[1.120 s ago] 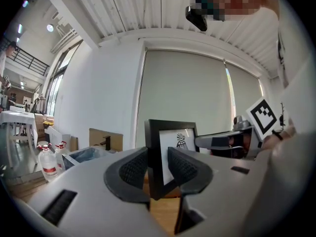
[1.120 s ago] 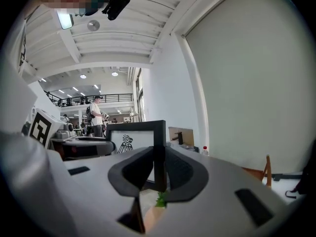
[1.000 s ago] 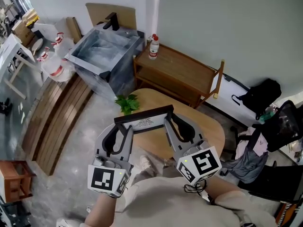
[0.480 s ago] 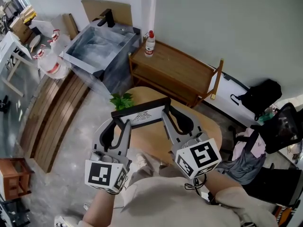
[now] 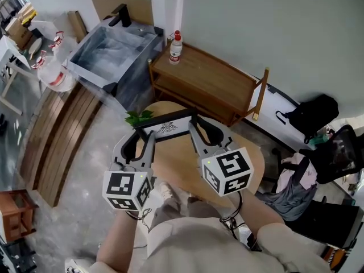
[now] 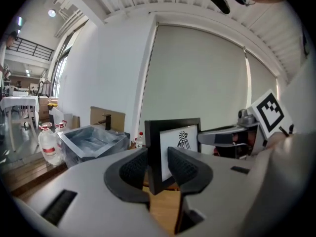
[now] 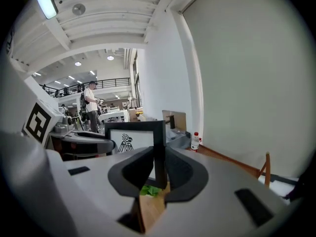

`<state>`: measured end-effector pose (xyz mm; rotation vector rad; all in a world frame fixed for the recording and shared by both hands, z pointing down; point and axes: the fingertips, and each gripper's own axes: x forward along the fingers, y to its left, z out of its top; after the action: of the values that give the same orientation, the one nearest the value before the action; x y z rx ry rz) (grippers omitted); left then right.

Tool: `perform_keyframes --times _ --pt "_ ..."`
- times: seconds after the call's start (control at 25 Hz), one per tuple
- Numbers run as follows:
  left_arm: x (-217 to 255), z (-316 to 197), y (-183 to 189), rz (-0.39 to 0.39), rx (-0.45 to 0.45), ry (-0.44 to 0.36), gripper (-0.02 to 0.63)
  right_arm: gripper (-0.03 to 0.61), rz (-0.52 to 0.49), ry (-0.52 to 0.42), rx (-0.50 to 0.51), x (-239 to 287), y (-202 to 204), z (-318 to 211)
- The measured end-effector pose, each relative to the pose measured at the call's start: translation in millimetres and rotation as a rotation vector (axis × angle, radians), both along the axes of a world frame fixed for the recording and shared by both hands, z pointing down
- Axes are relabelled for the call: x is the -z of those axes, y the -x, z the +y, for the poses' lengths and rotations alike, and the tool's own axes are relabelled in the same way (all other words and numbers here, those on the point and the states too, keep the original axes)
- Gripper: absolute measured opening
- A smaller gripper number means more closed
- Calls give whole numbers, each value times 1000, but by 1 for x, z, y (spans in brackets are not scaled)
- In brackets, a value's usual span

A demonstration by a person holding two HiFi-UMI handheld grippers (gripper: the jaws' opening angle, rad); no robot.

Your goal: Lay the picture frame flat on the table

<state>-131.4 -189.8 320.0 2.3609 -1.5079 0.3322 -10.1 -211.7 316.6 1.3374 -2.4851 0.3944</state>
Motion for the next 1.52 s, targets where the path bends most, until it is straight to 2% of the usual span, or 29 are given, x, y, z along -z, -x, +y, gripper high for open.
perform_keyframes --times 0.44,0.76,1.12,1.52 --pt "-124 -51 -1 62 -11 198 124 54 41 228 -46 -122 -1 -47" --pt "-239 -57 2 86 4 362 124 54 53 435 -57 -242 1 -55" --pt "-380 -42 -1 114 9 536 124 54 80 630 -88 -385 -2 -40" --pt "-520 -18 6 146 30 705 126 54 127 780 -103 -522 4 -14"
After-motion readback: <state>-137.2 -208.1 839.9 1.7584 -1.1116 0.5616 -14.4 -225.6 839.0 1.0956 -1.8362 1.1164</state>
